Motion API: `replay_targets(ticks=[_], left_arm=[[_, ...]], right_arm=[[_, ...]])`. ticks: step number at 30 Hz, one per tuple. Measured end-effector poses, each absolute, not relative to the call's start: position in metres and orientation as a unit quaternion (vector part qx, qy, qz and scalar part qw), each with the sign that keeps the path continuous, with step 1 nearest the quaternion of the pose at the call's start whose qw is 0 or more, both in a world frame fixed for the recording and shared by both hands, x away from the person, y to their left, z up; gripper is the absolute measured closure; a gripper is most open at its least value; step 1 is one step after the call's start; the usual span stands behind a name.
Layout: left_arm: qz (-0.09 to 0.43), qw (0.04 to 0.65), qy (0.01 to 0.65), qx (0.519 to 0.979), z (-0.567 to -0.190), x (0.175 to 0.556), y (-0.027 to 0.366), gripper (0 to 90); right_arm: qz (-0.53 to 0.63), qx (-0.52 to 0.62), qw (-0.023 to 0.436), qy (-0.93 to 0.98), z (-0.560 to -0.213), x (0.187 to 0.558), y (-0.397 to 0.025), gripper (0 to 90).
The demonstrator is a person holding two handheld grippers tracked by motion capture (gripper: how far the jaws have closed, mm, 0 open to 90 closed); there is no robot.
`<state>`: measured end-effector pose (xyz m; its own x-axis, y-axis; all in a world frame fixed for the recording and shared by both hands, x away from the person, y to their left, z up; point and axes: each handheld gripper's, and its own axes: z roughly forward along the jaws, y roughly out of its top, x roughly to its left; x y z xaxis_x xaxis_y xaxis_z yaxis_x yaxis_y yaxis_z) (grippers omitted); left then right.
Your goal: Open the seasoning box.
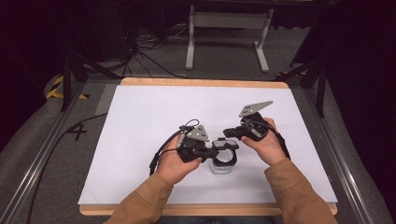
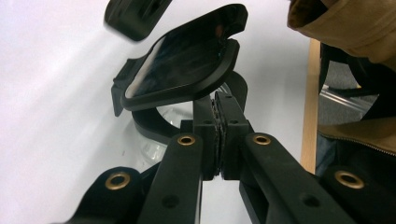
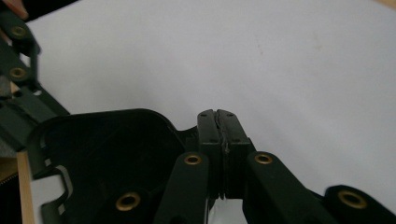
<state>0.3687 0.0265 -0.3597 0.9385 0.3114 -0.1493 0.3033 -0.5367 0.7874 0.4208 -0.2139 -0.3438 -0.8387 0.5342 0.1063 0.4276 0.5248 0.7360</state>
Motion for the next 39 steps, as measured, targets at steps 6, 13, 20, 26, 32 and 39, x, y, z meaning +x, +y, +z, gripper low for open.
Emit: replay_targets(ticks=[6, 13, 20, 26, 32, 39], left_arm=[[0.013, 0.46, 0.181, 0.869, -0.357, 0.369, 0.028, 86.7], [0.018, 0.47, 0.188, 0.862, -0.354, 0.368, 0.031, 84.6], [0.022, 0.476, 0.195, 0.857, -0.354, 0.367, 0.033, 84.0], [0.018, 0.469, 0.192, 0.862, -0.358, 0.365, 0.028, 82.4], [0.018, 0.441, 0.185, 0.878, -0.369, 0.362, 0.019, 82.9], [0.018, 0.429, 0.186, 0.884, -0.375, 0.357, 0.017, 83.0]], right_arm=[[0.433, 0.279, 0.089, 0.853, -0.332, 0.4, -0.241, 90.0], [0.386, 0.266, 0.062, 0.881, -0.334, 0.384, -0.249, 90.0], [0.385, 0.235, 0.041, 0.891, -0.331, 0.374, -0.237, 90.0], [0.42, 0.237, 0.052, 0.875, -0.324, 0.372, -0.238, 90.0], [0.447, 0.236, 0.07, 0.86, -0.32, 0.373, -0.237, 90.0], [0.467, 0.244, 0.09, 0.845, -0.323, 0.384, -0.231, 90.0]])
